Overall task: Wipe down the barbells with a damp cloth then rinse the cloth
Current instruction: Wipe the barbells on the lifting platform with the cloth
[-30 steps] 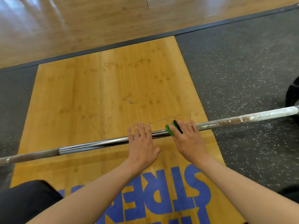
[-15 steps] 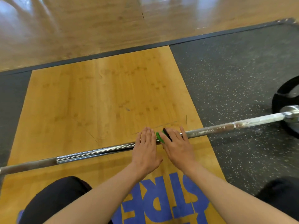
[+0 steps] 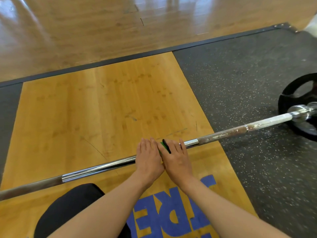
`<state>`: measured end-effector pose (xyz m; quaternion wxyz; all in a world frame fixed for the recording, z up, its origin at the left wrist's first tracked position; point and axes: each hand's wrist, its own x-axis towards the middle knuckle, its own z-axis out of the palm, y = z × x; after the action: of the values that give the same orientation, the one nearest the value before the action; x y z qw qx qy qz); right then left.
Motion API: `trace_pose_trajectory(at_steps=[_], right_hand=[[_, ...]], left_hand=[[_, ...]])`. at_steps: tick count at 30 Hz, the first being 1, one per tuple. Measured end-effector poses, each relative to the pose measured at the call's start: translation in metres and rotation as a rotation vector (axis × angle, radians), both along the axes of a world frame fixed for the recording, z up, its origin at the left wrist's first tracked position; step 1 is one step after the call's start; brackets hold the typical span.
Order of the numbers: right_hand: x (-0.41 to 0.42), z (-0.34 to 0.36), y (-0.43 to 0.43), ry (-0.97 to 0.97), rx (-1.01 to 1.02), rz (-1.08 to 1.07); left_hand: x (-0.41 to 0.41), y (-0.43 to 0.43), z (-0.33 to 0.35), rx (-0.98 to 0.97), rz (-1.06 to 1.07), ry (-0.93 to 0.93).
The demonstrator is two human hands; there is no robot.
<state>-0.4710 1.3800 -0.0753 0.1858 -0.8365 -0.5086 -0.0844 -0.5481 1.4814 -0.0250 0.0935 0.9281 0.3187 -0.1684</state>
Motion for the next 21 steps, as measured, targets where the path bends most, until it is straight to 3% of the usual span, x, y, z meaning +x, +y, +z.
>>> trace_pose_trajectory(at_steps=[7,12,19,21], right_hand=[[0.104,0.018,-0.063,-0.102,-0.148,-0.067],[0.115,0.028,-0.023,0.011,-0.241,-0.233],[0.128,0.0,-0.085,-0.111,-0.042,0.109],[0.144,0.005,-0.086,-0.102,-0.067,0.063]], left_hand=[[0.042,-0.048,0.006,0.001,-0.079,-0.006],[0.071,-0.073,0.007,-0.015,-0.073,-0.003],[0.079,-0.082,0.006,0.038,-0.016,0.015],[0.082,-0.083,0.005,0.042,-0.008,0.011]])
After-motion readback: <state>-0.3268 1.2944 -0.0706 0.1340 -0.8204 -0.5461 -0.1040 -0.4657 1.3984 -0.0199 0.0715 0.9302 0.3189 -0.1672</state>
